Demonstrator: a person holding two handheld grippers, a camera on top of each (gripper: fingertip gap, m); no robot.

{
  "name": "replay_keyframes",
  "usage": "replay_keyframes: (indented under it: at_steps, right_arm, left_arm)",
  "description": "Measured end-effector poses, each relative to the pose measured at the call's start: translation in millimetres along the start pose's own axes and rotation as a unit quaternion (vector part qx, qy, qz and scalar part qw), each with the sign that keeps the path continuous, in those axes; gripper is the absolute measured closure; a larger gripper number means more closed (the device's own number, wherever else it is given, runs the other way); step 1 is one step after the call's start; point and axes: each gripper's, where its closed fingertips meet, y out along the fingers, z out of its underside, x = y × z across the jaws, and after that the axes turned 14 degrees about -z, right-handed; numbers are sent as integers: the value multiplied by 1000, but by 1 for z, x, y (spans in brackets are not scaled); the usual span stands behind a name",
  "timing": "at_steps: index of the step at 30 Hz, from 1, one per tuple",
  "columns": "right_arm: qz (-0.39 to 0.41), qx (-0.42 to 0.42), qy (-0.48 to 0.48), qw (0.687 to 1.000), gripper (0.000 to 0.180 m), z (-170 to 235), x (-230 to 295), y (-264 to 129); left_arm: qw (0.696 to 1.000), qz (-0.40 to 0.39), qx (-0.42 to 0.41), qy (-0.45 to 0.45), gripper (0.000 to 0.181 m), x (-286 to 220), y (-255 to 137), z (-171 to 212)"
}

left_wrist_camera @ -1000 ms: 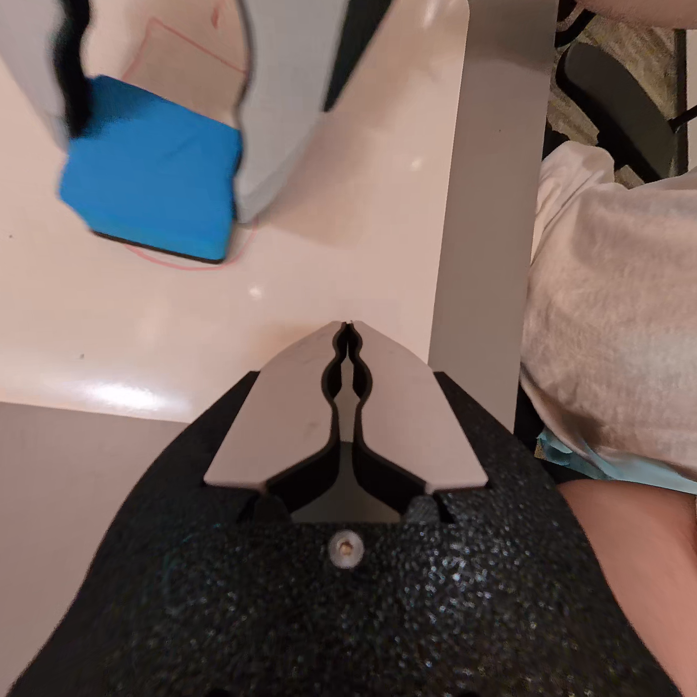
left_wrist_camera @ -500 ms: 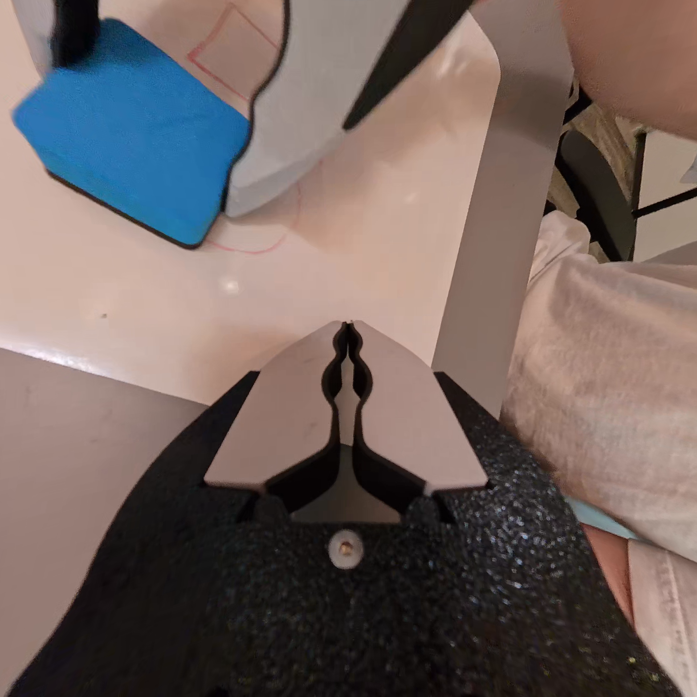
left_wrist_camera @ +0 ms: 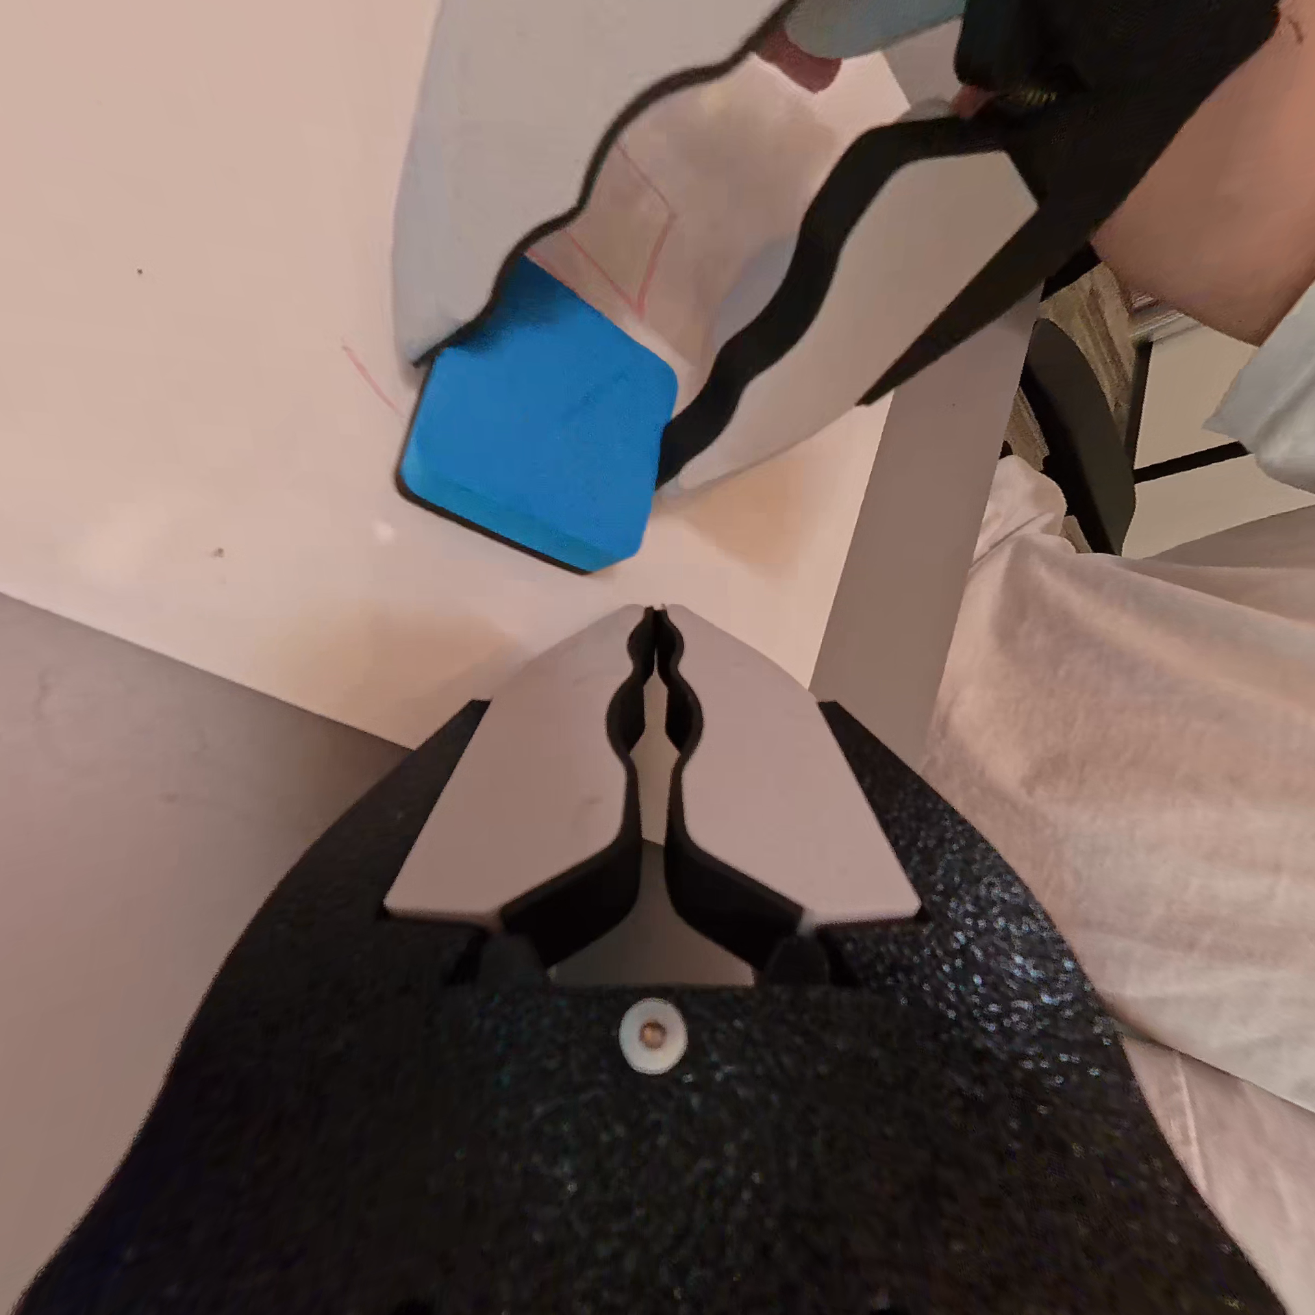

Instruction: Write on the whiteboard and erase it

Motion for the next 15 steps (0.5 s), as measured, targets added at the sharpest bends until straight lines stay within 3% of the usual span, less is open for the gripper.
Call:
replay_keyframes:
  at_steps: [2, 3, 8, 11, 13, 15]
  right_arm:
    - [41, -34, 76, 996, 127, 8, -35, -10]
    - [18, -59, 96, 993, 127, 8, -39, -12]
    - [-28, 18, -27, 999, 127, 0, 18, 4]
    - [42, -12, 66, 997, 127, 29, -24, -21]
    - [21, -89, 122, 988, 127, 36, -30, -29]
    - [-26, -59, 59, 996, 127, 31, 8, -19]
  left_arm:
    - [1000, 0, 1, 1, 181, 0, 0, 0]
    - [1000, 0, 1, 1, 181, 0, 0, 0]
    - [1000, -3, -2, 3, 181, 0, 0, 0]
    - [1000, -2, -1, 3, 181, 0, 0, 0]
    - [1000, -4, -2, 4, 181, 0, 0, 0]
    - [1000, -5, -3, 5, 181, 0, 0, 0]
